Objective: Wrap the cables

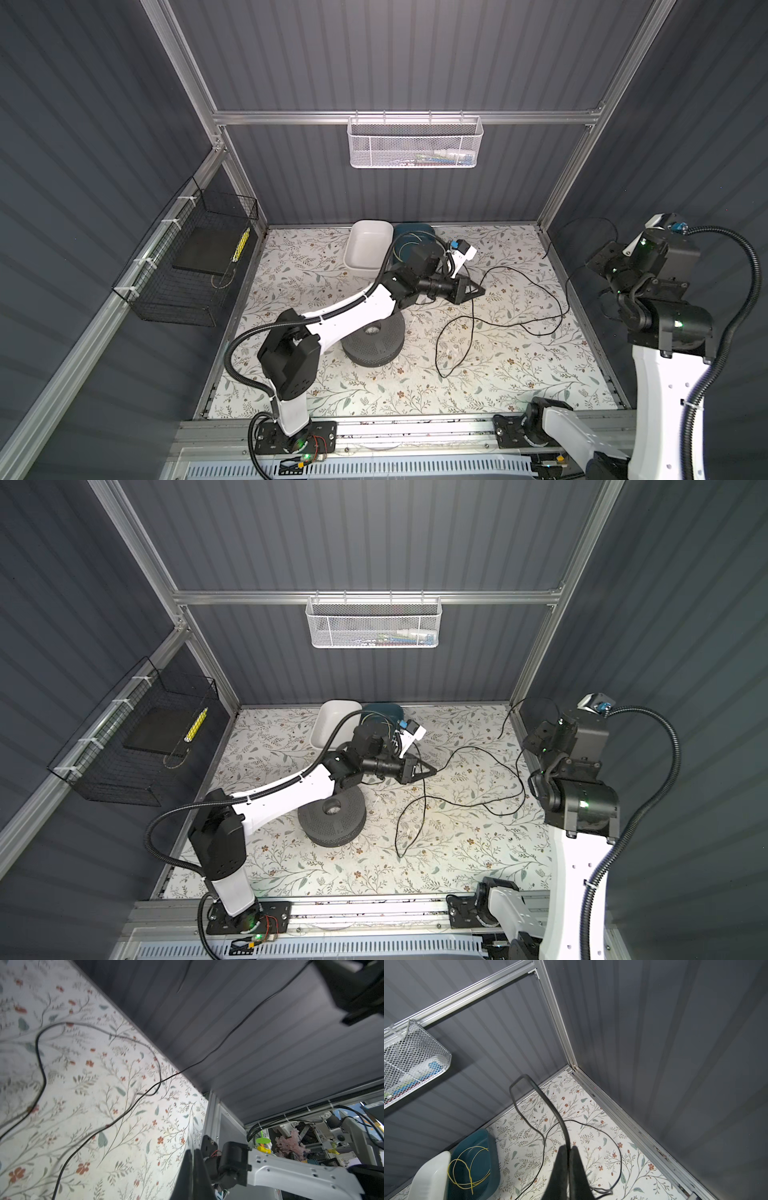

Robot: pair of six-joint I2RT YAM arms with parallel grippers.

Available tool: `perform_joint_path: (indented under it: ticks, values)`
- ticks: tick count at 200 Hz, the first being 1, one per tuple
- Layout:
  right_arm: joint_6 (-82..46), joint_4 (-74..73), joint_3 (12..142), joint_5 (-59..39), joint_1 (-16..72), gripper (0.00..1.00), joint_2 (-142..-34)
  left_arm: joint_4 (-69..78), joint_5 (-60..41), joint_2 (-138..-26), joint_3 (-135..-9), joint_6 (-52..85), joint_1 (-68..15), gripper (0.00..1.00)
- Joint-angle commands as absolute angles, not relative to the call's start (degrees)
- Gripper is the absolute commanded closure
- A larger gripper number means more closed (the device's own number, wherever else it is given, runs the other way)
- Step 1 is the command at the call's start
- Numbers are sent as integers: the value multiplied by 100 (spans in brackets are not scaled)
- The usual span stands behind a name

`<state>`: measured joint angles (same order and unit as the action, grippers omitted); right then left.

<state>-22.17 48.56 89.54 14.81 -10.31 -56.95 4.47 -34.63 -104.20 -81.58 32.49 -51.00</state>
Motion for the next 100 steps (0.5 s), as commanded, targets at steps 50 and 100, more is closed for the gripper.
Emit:
perform_joint_path:
  ticks: [50, 100]
  values:
    - [-1727, 5278, 10352, 2138, -1201, 100, -6317, 174, -4067, -10624, -7992, 2332, -4175, 100]
    - [-1609, 5861, 12335, 1888, -1201, 100, -7329, -322, -3926, -10984, -7991, 1613, -4198, 100]
